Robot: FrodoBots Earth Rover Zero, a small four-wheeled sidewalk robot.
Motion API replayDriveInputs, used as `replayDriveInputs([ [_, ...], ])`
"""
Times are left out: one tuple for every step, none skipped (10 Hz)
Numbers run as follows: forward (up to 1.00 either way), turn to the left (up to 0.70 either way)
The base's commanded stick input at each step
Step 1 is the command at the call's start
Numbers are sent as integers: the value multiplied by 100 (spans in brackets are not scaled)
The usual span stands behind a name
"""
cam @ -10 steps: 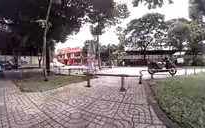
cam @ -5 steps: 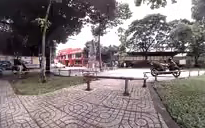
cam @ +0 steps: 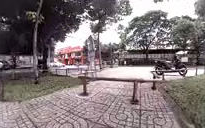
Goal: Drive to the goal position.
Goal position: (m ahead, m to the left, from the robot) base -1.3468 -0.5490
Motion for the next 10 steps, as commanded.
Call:
replayDriveInputs([
  [100, 0],
  [100, 0],
  [100, 0],
  [50, 0],
  [0, 0],
  [0, 0],
  [0, 0],
  [0, 0],
  [0, 0],
  [-100, 0],
])
